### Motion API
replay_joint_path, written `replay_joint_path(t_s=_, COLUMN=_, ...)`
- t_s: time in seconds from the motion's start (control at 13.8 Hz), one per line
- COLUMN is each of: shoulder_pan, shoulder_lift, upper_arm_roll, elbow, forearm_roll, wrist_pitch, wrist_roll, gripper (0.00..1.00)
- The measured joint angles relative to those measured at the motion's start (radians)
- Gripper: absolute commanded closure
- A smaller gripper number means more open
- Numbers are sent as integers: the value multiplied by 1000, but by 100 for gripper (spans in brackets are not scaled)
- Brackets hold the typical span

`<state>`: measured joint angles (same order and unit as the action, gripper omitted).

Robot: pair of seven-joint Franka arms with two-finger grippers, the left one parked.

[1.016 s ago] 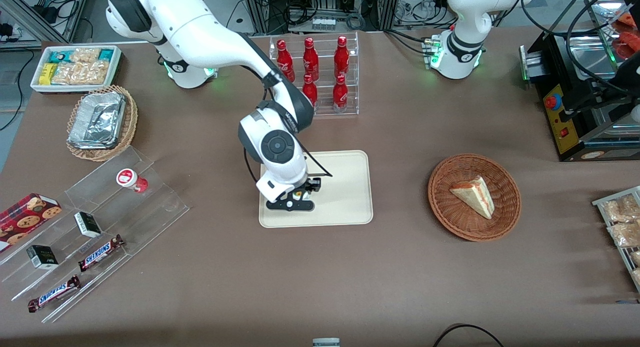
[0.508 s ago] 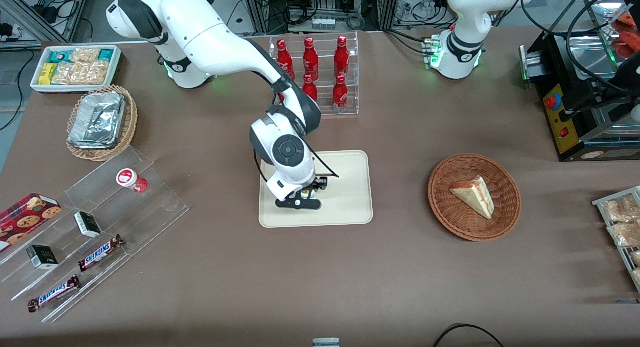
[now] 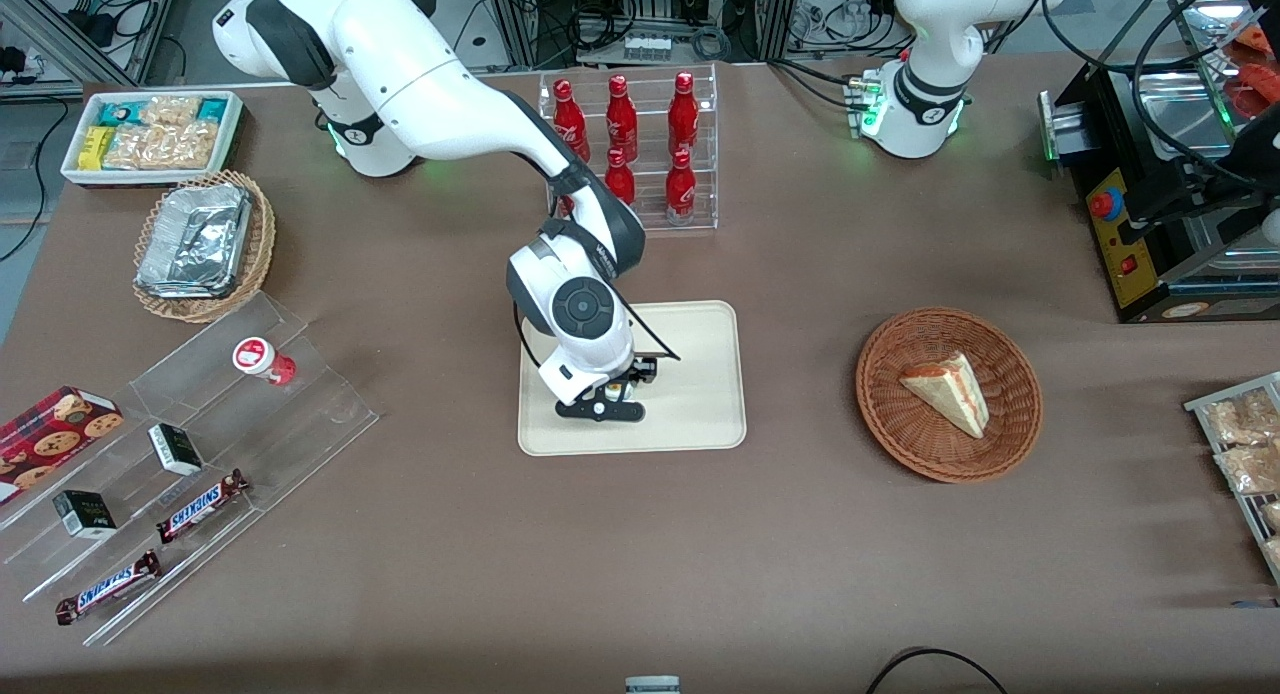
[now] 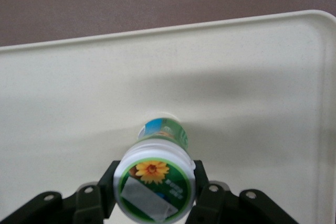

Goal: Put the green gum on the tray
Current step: 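Lower the gum bottle upright onto the tray and open the right gripper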

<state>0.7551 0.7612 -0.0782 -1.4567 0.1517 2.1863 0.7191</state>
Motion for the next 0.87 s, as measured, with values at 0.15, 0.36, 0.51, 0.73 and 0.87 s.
replay_joint_path(t_s=0.15, shoulder_pan=1, shoulder_lift=3, upper_arm_roll=0, elbow=0, forearm_roll=0, wrist_pitch=5, wrist_roll=-1, gripper=0)
replay_joint_path(t_s=0.36, shoulder_pan=5, shoulder_lift=7, upper_arm_roll=0, elbow=0, forearm_roll=0, wrist_pitch=11, wrist_roll=-2, gripper=0)
replay_joint_path(t_s=0.51, shoulder_pan=5, shoulder_lift=7, upper_arm_roll=0, elbow=0, forearm_roll=0, wrist_pitch=15, wrist_roll=-4, gripper=0)
replay_joint_path(t_s=0.73, shoulder_pan=6, shoulder_lift=3, upper_arm_roll=0, elbow=4, forearm_roll=0, wrist_pitch=17, wrist_roll=-22, gripper=0)
replay_joint_path(t_s=0.87, shoulder_pan=5, shoulder_lift=-6, upper_arm_roll=-2, elbow=9, forearm_roll=0, wrist_pitch=5, wrist_roll=-56, gripper=0)
